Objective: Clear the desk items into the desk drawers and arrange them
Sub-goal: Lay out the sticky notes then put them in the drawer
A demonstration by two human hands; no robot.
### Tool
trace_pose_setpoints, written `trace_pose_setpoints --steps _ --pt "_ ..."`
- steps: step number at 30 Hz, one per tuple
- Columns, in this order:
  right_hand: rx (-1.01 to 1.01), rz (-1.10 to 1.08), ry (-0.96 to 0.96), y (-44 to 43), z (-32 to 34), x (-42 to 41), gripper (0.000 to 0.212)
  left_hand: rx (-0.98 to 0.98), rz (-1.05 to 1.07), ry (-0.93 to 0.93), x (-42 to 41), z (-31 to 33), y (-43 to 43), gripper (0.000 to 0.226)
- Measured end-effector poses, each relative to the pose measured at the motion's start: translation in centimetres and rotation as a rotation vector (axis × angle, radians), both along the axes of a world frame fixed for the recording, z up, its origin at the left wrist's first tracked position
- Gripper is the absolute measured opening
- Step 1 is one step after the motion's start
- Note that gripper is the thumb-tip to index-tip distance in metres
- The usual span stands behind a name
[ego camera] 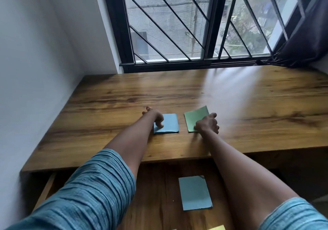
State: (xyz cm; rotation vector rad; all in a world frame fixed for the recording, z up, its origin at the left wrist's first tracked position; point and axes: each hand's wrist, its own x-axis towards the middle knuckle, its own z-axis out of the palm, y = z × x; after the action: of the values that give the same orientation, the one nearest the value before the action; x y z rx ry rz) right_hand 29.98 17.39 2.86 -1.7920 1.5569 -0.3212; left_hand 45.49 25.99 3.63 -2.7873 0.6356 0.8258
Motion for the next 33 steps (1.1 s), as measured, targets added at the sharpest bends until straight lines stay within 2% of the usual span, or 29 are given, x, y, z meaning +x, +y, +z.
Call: trace_pose_setpoints --steps 2,3,5,7,9,12,17,22,25,27,30,33 --pt "-0.021 -0.017 -0.075 0.4 0.2 -0.4 0.042 0.012 -0.020 -0.003 -0.4 0.3 0.2 0.069" --pt "-0.013 -0.036 -0.131 0.5 0.3 -0.6 0.038 -0.013 0.044 0.005 -0.6 0.2 0.3 0.075" --pt "0.064 -0.071 -0.280 0.4 0.1 -0.7 0.036 -0.082 0.099 0.000 -1.0 0.5 0.6 0.089" --pt "0.191 -0.083 -0.439 0.9 -0.4 -0.1 0.036 -0.164 0.150 -0.038 -1.2 0.1 0.4 0.089" --pt "0.384 -0.119 -0.609 1.7 -1.1 0.8 0.032 -0.172 0.157 -0.071 -1.6 0.1 0.7 0.079" --pt "0.575 -0.154 -0.809 3.0 -1.7 2.3 0.023 -0.305 0.176 -0.094 -1.5 -0.5 0.5 0.038" --pt "0.580 -0.090 -0.814 3.4 -1.5 3.6 0.015 -0.580 0.456 0.024 -1.5 -0.9 0.8 0.040" --pt "0.658 -0.134 -0.863 3.3 -0.8 3.2 0.028 -0.820 0.553 0.156 0.0 -0.1 2.8 0.041" --pt "0.698 -0.148 -0.868 3.9 -0.1 2.6 0.031 -0.843 0.542 0.222 -0.7 0.4 3.7 0.038" --pt "0.720 -0.152 -0.867 4.6 0.2 2.0 0.033 -0.791 0.480 0.236 -1.8 1.1 4.3 0.036" --pt "0.732 -0.142 -0.854 6.0 0.6 0.8 0.032 -0.711 0.426 0.323 -3.4 2.0 5.8 0.046" --pt "0.736 -0.118 -0.845 7.5 0.7 -0.9 0.032 -0.759 0.460 0.356 -5.0 2.8 8.5 0.054"
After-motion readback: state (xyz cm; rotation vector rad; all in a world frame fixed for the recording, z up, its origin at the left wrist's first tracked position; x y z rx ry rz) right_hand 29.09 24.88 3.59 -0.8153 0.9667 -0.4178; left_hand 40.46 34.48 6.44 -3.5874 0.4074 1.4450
